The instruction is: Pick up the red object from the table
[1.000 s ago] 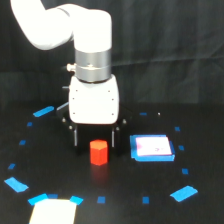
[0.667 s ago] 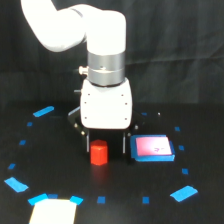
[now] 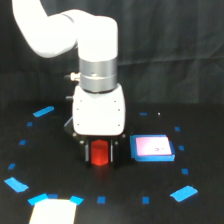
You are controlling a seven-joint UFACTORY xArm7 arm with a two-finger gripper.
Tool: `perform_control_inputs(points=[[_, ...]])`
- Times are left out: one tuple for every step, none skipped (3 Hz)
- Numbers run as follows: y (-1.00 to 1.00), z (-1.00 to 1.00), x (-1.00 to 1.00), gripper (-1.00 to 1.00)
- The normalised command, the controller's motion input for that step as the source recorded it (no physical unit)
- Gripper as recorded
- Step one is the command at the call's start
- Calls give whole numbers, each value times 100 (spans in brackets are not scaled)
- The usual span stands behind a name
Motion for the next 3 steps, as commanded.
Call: perform_control_inputs(points=[[88, 100, 92, -100], [-6, 100, 91, -100], [0, 100, 100, -100]])
